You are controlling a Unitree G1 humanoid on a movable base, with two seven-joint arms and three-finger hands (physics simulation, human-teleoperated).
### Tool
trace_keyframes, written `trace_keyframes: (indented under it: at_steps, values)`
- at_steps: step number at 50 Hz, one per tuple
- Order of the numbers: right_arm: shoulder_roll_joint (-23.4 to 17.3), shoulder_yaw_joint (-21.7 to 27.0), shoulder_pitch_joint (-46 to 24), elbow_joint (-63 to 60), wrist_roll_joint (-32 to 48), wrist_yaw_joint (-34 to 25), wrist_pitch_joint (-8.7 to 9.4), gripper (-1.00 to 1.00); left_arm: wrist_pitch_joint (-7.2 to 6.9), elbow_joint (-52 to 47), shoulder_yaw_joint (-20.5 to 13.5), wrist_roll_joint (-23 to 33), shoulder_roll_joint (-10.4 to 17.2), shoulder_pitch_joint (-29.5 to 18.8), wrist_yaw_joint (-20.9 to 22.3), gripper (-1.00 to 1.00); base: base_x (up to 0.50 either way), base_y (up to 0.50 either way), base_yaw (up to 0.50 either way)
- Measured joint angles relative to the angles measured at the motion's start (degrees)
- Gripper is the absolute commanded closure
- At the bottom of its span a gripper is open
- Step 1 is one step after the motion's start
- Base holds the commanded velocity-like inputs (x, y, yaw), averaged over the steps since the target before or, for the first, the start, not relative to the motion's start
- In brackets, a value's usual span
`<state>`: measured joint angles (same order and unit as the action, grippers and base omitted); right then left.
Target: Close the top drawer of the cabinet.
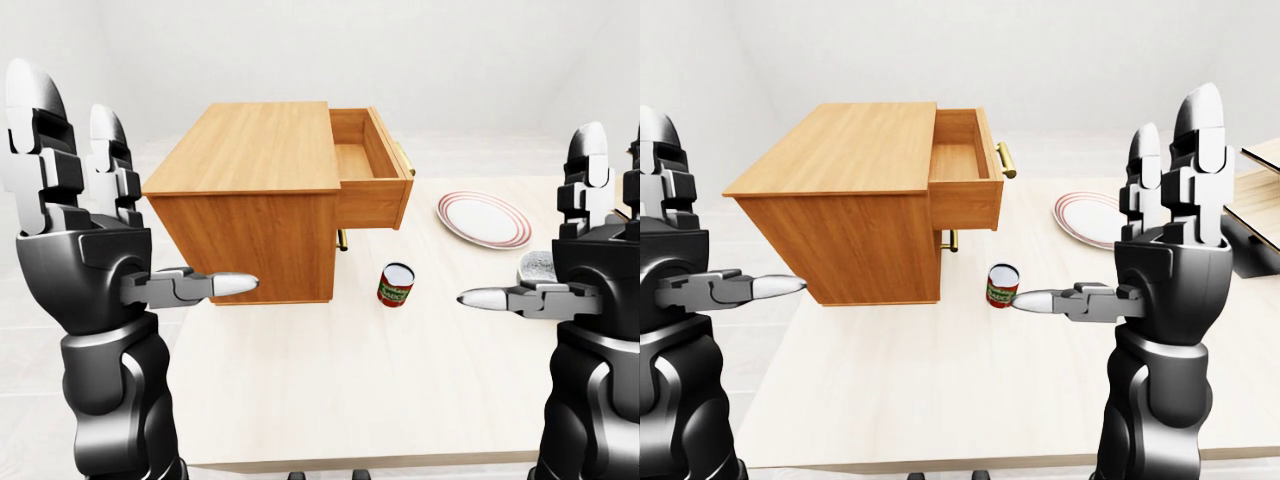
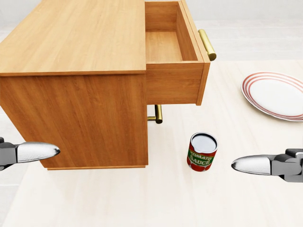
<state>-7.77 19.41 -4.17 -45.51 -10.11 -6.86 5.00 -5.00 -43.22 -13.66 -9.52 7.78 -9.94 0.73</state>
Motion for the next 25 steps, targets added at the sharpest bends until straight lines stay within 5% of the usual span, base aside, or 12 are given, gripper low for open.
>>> trace_keyframes:
  at_steps: [25]
  values:
    - [-0.07, 0.37, -0.48, 0.14, -1.8, 1.53, 0.0, -1.0, 0.0, 0.37, 0.28, 0.1, -0.2, 0.06, 0.31, -1.0, 0.07, 0.0, 0.0]
